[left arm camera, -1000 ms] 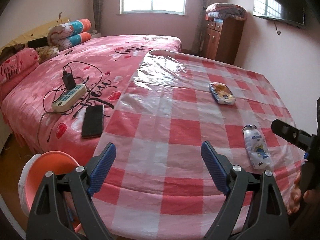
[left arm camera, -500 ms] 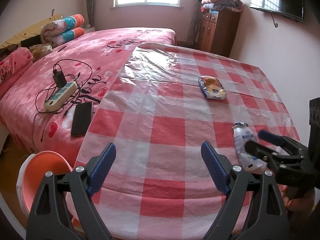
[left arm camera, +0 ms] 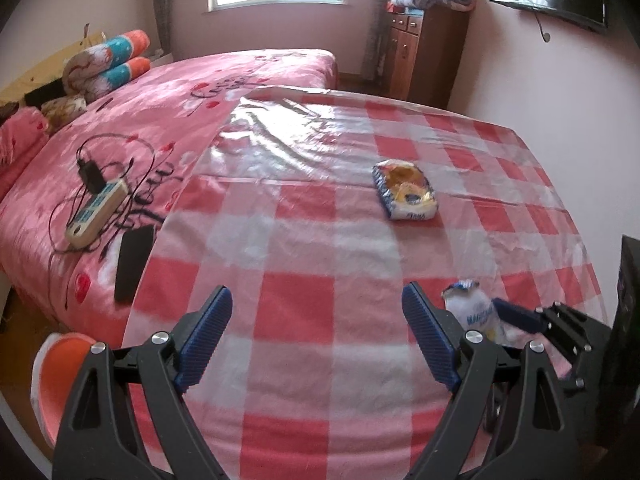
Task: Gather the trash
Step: 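Grasp the white MAGICDAY bottle with the right tool while the left tool grasps the yellow bread packet, then lift the bottle and bread packet and carry them over the orange bucket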
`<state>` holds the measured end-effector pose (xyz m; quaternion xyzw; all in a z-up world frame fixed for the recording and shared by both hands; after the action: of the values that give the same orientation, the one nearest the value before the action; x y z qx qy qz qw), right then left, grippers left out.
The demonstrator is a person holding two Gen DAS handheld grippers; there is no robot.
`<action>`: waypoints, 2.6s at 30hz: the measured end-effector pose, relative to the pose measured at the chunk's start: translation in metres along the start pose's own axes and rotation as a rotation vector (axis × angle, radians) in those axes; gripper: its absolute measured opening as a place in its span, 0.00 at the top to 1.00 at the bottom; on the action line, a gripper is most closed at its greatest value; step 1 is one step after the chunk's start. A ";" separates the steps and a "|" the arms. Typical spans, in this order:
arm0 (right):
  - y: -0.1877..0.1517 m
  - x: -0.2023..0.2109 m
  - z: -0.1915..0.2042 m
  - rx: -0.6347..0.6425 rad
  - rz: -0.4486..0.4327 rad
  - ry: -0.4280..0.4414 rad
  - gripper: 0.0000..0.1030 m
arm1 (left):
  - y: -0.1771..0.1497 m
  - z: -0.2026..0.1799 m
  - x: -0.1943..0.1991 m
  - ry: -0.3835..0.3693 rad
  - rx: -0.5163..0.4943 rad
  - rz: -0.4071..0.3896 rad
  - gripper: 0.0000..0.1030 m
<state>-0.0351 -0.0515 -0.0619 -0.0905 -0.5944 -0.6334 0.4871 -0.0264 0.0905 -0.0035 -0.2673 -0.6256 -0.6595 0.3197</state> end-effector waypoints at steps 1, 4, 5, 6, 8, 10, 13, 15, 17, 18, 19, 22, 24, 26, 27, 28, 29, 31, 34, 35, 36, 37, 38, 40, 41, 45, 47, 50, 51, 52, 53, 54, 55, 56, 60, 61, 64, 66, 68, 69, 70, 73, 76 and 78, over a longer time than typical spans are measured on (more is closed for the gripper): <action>0.001 0.000 -0.002 -0.009 -0.003 0.006 0.42 | 0.005 -0.004 -0.003 -0.002 -0.009 -0.003 0.15; 0.004 0.004 -0.013 -0.043 -0.020 0.009 0.43 | 0.019 -0.016 -0.014 -0.014 -0.023 -0.005 0.15; 0.006 0.006 -0.019 -0.063 -0.030 0.015 0.43 | 0.024 -0.021 -0.018 -0.022 -0.025 -0.006 0.15; 0.009 0.009 -0.025 -0.087 -0.044 0.026 0.43 | 0.029 -0.026 -0.023 -0.029 -0.029 -0.004 0.15; 0.014 0.015 -0.038 -0.136 -0.071 0.044 0.43 | 0.038 -0.036 -0.032 -0.037 -0.040 0.001 0.15; 0.017 0.021 -0.051 -0.184 -0.096 0.060 0.43 | 0.046 -0.048 -0.042 -0.047 -0.052 0.007 0.15; 0.020 0.028 -0.072 -0.246 -0.130 0.071 0.43 | 0.058 -0.067 -0.059 -0.063 -0.068 0.017 0.15; 0.021 0.032 -0.078 -0.263 -0.142 0.072 0.44 | 0.064 -0.078 -0.070 -0.067 -0.075 0.032 0.15; 0.022 0.034 -0.083 -0.277 -0.152 0.081 0.44 | 0.068 -0.088 -0.082 -0.087 -0.072 0.058 0.15; 0.023 0.036 -0.085 -0.281 -0.159 0.083 0.45 | 0.069 -0.091 -0.087 -0.088 -0.071 0.067 0.15; 0.023 0.037 -0.086 -0.283 -0.163 0.086 0.54 | 0.071 -0.094 -0.092 -0.082 -0.071 0.075 0.15; 0.022 0.040 -0.088 -0.294 -0.162 0.101 0.74 | 0.075 -0.100 -0.103 -0.079 -0.071 0.092 0.15; 0.022 0.039 -0.090 -0.294 -0.155 0.096 0.74 | 0.076 -0.103 -0.110 -0.071 -0.075 0.103 0.15; 0.021 0.039 -0.091 -0.301 -0.154 0.105 0.73 | 0.076 -0.104 -0.114 -0.062 -0.076 0.109 0.15; 0.020 0.040 -0.093 -0.305 -0.153 0.110 0.73 | 0.076 -0.104 -0.117 -0.060 -0.075 0.113 0.15; 0.020 0.040 -0.093 -0.309 -0.151 0.109 0.72 | 0.075 -0.104 -0.120 -0.058 -0.075 0.120 0.15; 0.020 0.040 -0.094 -0.312 -0.150 0.108 0.63 | 0.074 -0.105 -0.123 -0.052 -0.076 0.129 0.15; 0.022 0.040 -0.094 -0.315 -0.153 0.116 0.46 | 0.073 -0.107 -0.125 -0.031 -0.091 0.121 0.18; 0.021 0.040 -0.089 -0.288 -0.144 0.105 0.38 | 0.073 -0.108 -0.124 -0.014 -0.105 0.105 0.27; 0.021 0.039 -0.086 -0.272 -0.135 0.095 0.37 | 0.073 -0.107 -0.123 -0.012 -0.101 0.096 0.31; 0.021 0.035 -0.083 -0.258 -0.127 0.085 0.37 | 0.074 -0.106 -0.122 -0.011 -0.098 0.092 0.38; 0.021 0.033 -0.080 -0.245 -0.118 0.074 0.37 | 0.074 -0.106 -0.121 -0.011 -0.096 0.087 0.42; 0.020 0.030 -0.078 -0.229 -0.106 0.058 0.36 | 0.074 -0.105 -0.120 -0.011 -0.095 0.086 0.44; 0.019 0.024 -0.074 -0.210 -0.086 0.041 0.36 | 0.074 -0.103 -0.120 -0.011 -0.086 0.086 0.49; 0.018 0.023 -0.073 -0.204 -0.077 0.033 0.36 | 0.073 -0.102 -0.119 -0.016 -0.079 0.085 0.50; 0.019 0.015 -0.065 -0.137 -0.055 -0.034 0.30 | 0.072 -0.097 -0.114 -0.033 -0.060 0.086 0.55; 0.019 0.012 -0.061 -0.111 -0.041 -0.060 0.29 | 0.073 -0.092 -0.112 -0.039 -0.048 0.086 0.57; 0.018 0.010 -0.061 -0.105 -0.037 -0.068 0.29 | 0.070 -0.082 -0.108 -0.045 -0.019 0.087 0.59; 0.018 0.010 -0.061 -0.104 -0.036 -0.070 0.29 | 0.069 -0.079 -0.107 -0.046 -0.012 0.087 0.59; 0.019 0.009 -0.061 -0.099 -0.033 -0.075 0.29 | 0.067 -0.074 -0.105 -0.049 -0.003 0.088 0.59; 0.019 0.007 -0.061 -0.086 -0.026 -0.087 0.29 | 0.065 -0.071 -0.104 -0.051 0.003 0.088 0.59; 0.019 0.007 -0.060 -0.079 -0.022 -0.095 0.29 | 0.063 -0.068 -0.102 -0.054 0.008 0.087 0.59; 0.019 0.006 -0.061 -0.074 -0.019 -0.101 0.29 | 0.060 -0.063 -0.099 -0.058 0.013 0.086 0.59; 0.019 0.006 -0.061 -0.069 -0.016 -0.107 0.29 | 0.058 -0.059 -0.097 -0.059 0.016 0.085 0.59; 0.021 0.004 -0.063 -0.067 -0.018 -0.102 0.41 | 0.048 -0.047 -0.087 -0.075 0.032 0.082 0.59; 0.021 0.004 -0.062 -0.067 -0.020 -0.091 0.45 | 0.046 -0.044 -0.084 -0.079 0.034 0.079 0.59; 0.021 0.005 -0.060 -0.066 -0.024 -0.083 0.48 | 0.040 -0.036 -0.075 -0.097 0.044 0.072 0.59; 0.022 0.006 -0.061 -0.069 -0.028 -0.081 0.50 | 0.037 -0.031 -0.068 -0.107 0.046 0.064 0.59; 0.023 0.008 -0.063 -0.088 -0.041 -0.065 0.53 | 0.032 -0.027 -0.062 -0.118 0.045 0.060 0.59; 0.023 0.009 -0.064 -0.096 -0.047 -0.056 0.54 | 0.030 -0.025 -0.060 -0.120 0.043 0.058 0.59; 0.023 0.010 -0.064 -0.101 -0.050 -0.051 0.54 | 0.027 -0.022 -0.057 -0.123 0.041 0.055 0.59; 0.024 0.011 -0.063 -0.103 -0.055 -0.050 0.55 | 0.017 -0.015 -0.048 -0.130 0.034 0.051 0.59; 0.023 0.013 -0.063 -0.101 -0.058 -0.064 0.55 | 0.009 -0.009 -0.039 -0.136 0.023 0.042 0.59; 0.022 0.013 -0.061 -0.091 -0.052 -0.073 0.53 | 0.003 -0.005 -0.033 -0.135 0.011 0.035 0.59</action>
<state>0.0024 -0.1057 -0.0555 -0.1201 -0.5844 -0.6686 0.4438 -0.0027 0.0884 -0.0269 -0.3202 -0.6447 -0.6308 0.2897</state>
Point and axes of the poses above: each gripper's, at about its wrist camera, not at the fingertips, and x roughly against the way its jaws point, z to its left, y to its top, the point moved 8 cm from there along -x, roughly the way its jaws point, and after that the axes turned 8 degrees about y, right-handed, at the moved point
